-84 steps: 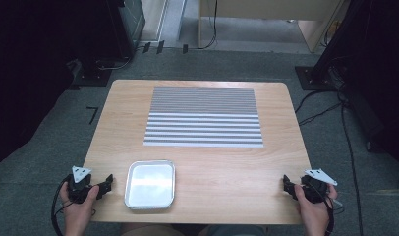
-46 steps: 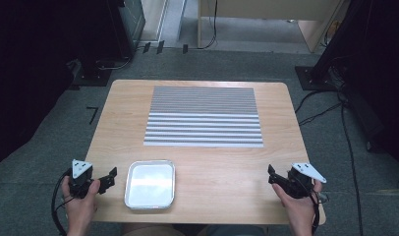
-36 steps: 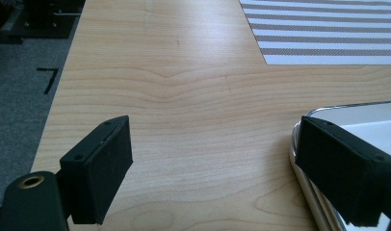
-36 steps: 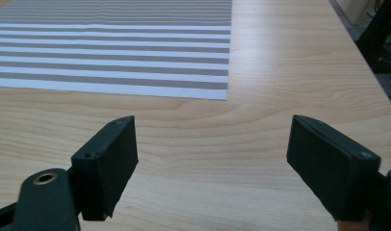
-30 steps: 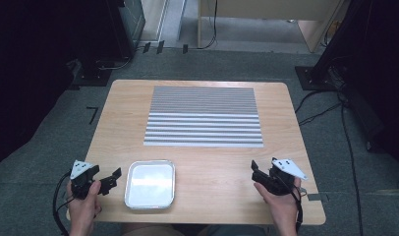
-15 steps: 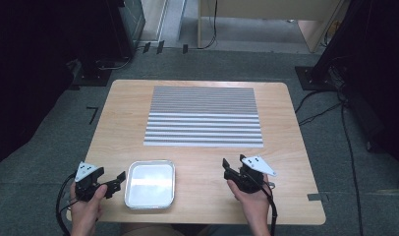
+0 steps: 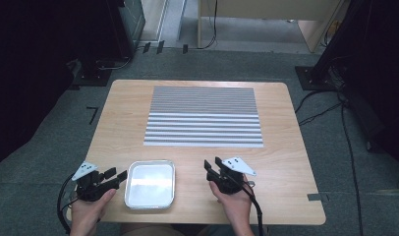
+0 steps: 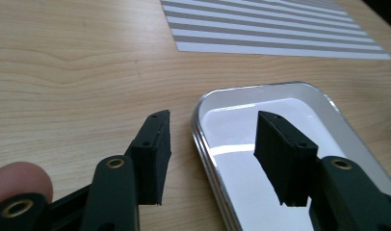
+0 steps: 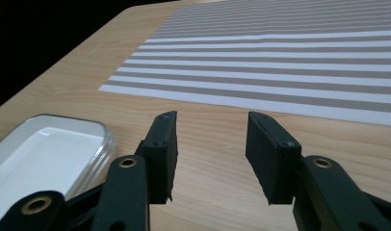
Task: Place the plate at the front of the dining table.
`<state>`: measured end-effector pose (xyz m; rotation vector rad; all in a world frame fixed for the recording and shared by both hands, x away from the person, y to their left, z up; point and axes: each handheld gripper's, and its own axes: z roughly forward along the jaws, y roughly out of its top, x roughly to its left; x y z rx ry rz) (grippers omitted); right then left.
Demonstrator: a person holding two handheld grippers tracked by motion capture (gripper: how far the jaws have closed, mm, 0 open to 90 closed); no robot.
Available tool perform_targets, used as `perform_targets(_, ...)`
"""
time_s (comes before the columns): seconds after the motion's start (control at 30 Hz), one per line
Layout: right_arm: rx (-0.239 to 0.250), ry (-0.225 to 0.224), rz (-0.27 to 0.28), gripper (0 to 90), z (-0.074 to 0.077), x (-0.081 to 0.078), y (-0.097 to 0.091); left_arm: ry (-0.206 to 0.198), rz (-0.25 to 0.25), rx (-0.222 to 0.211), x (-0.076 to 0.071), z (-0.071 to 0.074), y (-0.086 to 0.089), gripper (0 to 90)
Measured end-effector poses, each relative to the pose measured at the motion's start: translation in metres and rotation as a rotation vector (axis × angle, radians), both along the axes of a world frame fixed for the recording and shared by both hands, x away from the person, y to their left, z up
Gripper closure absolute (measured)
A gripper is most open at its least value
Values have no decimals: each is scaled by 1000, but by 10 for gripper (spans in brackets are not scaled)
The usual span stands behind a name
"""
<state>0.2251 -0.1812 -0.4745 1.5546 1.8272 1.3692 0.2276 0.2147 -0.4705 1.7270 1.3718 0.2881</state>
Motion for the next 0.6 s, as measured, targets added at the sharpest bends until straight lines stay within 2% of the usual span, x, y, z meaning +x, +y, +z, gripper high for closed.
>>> perform_targets(0.03,18,8,28,592,-2,0,9,16,-20,-22,1,-1,2,514)
perform_targets(0.13,44,30,59,606,-3,-1,17,27,-35,-35,1,-1,2,543)
perform_targets(0.17,58,48,75,627,-5,-1,26,36,-46,-40,2,-1,3,558)
perform_targets(0.23,90,63,90,660,-5,-2,32,27,-38,-41,1,0,5,637)
perform_targets(0.27,90,63,90,660,-5,-2,32,27,-38,-41,1,0,5,648)
perform_targets(0.3,129,74,112,682,-6,-3,38,34,-25,-50,1,1,7,653)
perform_targets(0.4,158,98,129,694,-7,-2,44,55,-23,-57,2,0,9,652)
perform_targets(0.43,186,130,147,708,-9,-1,50,78,-31,-61,3,-2,10,653)
perform_targets(0.47,186,130,147,708,-9,-1,50,78,-31,-61,3,-2,10,654)
perform_targets(0.5,217,157,163,721,-12,-1,55,92,-45,-73,3,-3,10,656)
perform_targets(0.53,217,157,163,721,-12,-1,55,92,-45,-73,3,-3,10,659)
perform_targets(0.6,246,188,177,727,-14,0,59,98,-58,-81,4,-3,9,663)
